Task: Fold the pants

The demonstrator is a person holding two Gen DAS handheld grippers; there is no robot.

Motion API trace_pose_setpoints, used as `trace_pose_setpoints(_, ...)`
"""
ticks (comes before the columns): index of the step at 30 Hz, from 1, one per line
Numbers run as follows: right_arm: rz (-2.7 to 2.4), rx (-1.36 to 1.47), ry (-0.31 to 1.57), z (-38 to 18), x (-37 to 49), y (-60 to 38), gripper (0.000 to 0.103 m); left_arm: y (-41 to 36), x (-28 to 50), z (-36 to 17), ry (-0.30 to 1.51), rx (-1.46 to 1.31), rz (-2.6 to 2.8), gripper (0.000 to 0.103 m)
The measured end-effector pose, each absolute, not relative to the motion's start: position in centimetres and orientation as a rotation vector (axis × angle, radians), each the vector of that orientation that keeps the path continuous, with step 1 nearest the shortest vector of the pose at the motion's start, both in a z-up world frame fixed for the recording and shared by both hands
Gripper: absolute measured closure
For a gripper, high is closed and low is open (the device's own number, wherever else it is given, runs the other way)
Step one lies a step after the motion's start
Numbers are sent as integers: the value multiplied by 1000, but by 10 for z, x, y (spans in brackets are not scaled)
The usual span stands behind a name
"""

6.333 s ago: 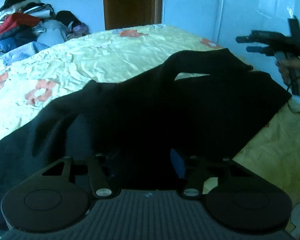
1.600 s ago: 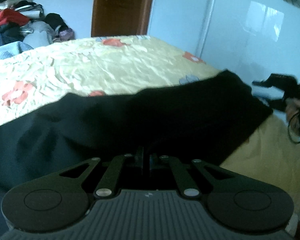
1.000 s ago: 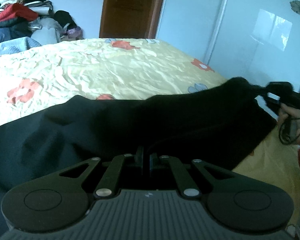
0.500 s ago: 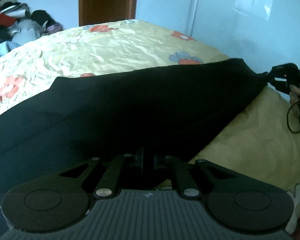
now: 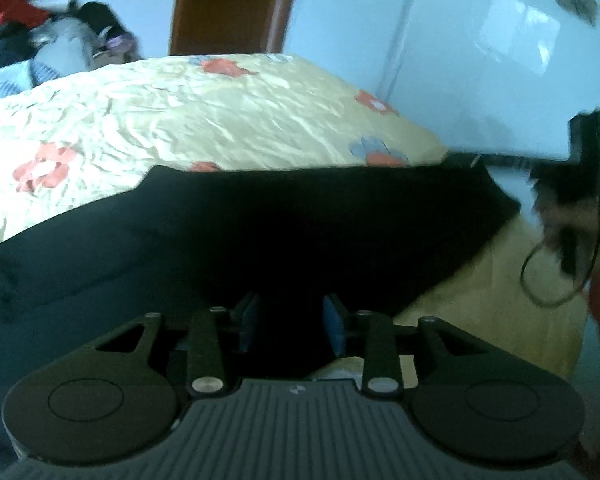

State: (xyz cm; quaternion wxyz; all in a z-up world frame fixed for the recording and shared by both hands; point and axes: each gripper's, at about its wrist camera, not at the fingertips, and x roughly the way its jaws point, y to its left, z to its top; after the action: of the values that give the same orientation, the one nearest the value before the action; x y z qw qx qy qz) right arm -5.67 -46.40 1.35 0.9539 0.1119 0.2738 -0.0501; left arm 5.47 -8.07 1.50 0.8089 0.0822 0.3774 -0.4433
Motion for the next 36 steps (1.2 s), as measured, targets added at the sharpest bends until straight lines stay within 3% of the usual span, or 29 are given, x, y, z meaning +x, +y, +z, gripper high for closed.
trace_pose_setpoints(5,107,-24,617,14,18,-391,41,-78,67,29,782,148,-895,62)
trace_pose_setpoints(9,243,-69,664,9,52,-359,40,-98,88,33,752,189,-776,61)
trace_pose_setpoints(19,303,-131,864,-14,18,-376,40,-155,137,-2,893,317,-775,61)
trace_pose_setpoints(22,305,-98,838,-19,36,-380,38,-167,152,-14,844,335,-696,54)
trace_pose_setpoints(25,289,-106,811,-20,59,-380,34,-175,171,-12,835,326,-619,56)
trace_pose_setpoints(27,266,-96,800,-24,76,-381,26,-179,178,-11,808,338,-572,56)
trace_pose_setpoints(28,247,-78,801,-27,84,-383,14,-180,178,-10,790,352,-547,56)
trace_pose_setpoints(31,196,-59,786,-24,81,-387,10,-173,163,-1,728,382,-511,57)
trace_pose_setpoints(34,84,-90,736,-13,45,-394,9,-159,138,10,707,352,-563,46)
trace_pose_setpoints(36,16,-58,752,-10,17,-410,0,-154,118,14,706,326,-614,39)
